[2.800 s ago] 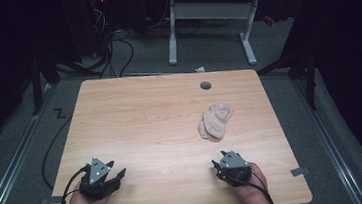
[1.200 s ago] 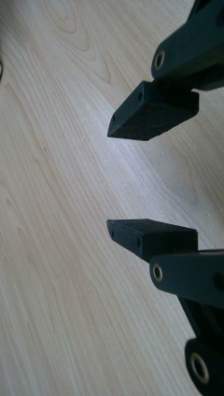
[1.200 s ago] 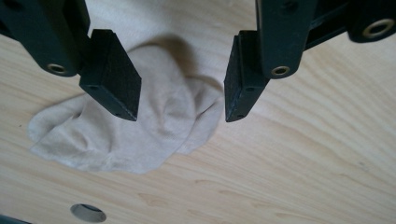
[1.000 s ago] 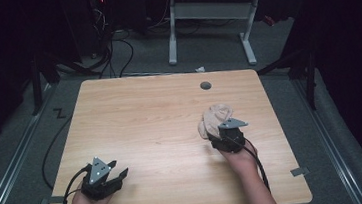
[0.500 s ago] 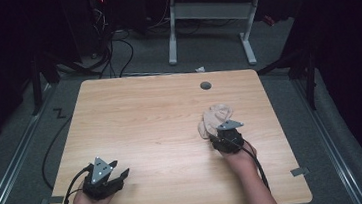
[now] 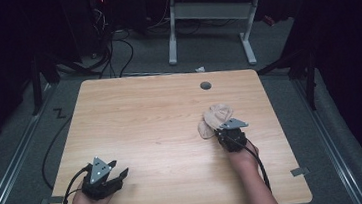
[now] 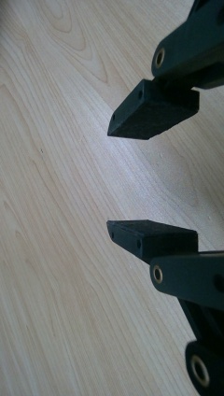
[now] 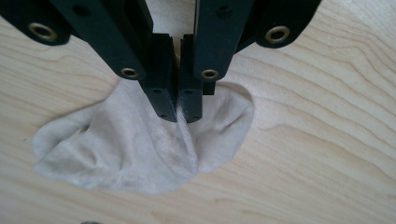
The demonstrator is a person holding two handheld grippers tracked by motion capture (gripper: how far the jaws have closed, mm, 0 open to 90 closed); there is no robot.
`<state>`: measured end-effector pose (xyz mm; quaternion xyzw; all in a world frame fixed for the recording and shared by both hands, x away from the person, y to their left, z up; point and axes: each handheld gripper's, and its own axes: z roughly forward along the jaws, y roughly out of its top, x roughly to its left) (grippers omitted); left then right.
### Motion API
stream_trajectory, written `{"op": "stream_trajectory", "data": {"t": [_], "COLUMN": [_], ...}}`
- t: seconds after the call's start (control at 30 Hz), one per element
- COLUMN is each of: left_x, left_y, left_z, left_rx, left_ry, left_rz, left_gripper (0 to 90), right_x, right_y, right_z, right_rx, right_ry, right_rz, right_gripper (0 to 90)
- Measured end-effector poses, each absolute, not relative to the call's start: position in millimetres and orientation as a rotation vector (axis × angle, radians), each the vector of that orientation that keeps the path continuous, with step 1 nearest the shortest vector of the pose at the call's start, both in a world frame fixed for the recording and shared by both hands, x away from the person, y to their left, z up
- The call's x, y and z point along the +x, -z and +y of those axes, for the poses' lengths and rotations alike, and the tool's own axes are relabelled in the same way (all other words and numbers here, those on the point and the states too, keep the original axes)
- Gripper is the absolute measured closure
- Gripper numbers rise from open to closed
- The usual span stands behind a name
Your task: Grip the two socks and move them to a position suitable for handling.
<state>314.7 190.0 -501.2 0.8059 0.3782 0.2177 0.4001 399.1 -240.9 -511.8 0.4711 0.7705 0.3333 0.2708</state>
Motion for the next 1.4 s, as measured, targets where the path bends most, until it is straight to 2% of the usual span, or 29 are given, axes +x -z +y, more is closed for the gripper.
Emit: {"op": "stream_trajectory", "data": {"t": [0.33, 0.47, 0.7, 1.0, 1.2, 1.27, 1.4], "left_x": [314.8, 314.2, 313.0, 311.2, 309.7, 307.4, 305.0], "left_y": [501.2, 500.9, 499.9, 499.6, 500.0, 500.8, 502.7], "left_z": [189.6, 189.1, 188.3, 185.8, 181.9, 176.6, 168.7], "left_rx": [2.042, 2.039, 2.037, 2.047, 2.056, 2.068, 2.092], "left_ry": [-0.55, -0.55, -0.548, -0.544, -0.533, -0.524, -0.508], "left_rz": [0.953, 0.951, 0.945, 0.928, 0.914, 0.896, 0.868], "left_gripper": [48.0, 48.0, 48.0, 48.0, 48.0, 48.0, 47.0], "right_x": [372.3, 360.0, 333.5, 307.5, 298.5, 298.4, 299.2], "right_y": [480.5, 478.8, 485.7, 501.9, 513.2, 510.5, 500.4], "right_z": [-229.2, -221.9, -198.7, -149.5, -120.2, -119.3, -130.5], "right_rx": [1.137, 1.105, 1.069, 0.936, 0.845, 0.839, 0.867], "right_ry": [-0.996, -1.004, -1.083, -1.123, -1.109, -1.142, -1.184], "right_rz": [2.006, 2.029, 2.154, 2.366, 2.495, 2.491, 2.43], "right_gripper": [86.6, 86.6, 86.5, 84.8, 79.3, 71.8, 69.4]}}
